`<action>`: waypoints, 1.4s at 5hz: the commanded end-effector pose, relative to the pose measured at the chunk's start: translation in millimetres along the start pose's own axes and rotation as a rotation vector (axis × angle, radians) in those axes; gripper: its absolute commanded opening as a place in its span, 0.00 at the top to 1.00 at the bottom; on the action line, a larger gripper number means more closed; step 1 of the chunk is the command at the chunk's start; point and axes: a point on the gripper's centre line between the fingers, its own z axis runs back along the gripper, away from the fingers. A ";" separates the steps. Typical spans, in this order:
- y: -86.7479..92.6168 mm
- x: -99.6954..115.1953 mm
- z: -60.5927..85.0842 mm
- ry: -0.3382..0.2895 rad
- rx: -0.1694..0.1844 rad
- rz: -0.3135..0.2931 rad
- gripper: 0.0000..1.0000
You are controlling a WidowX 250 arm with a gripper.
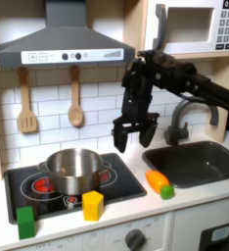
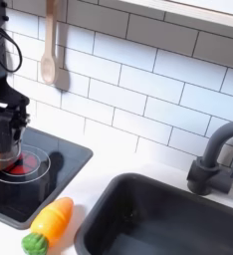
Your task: Slide pot right
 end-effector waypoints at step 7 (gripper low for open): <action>49.4 77.7 -54.8 0.053 0.046 0.061 0.00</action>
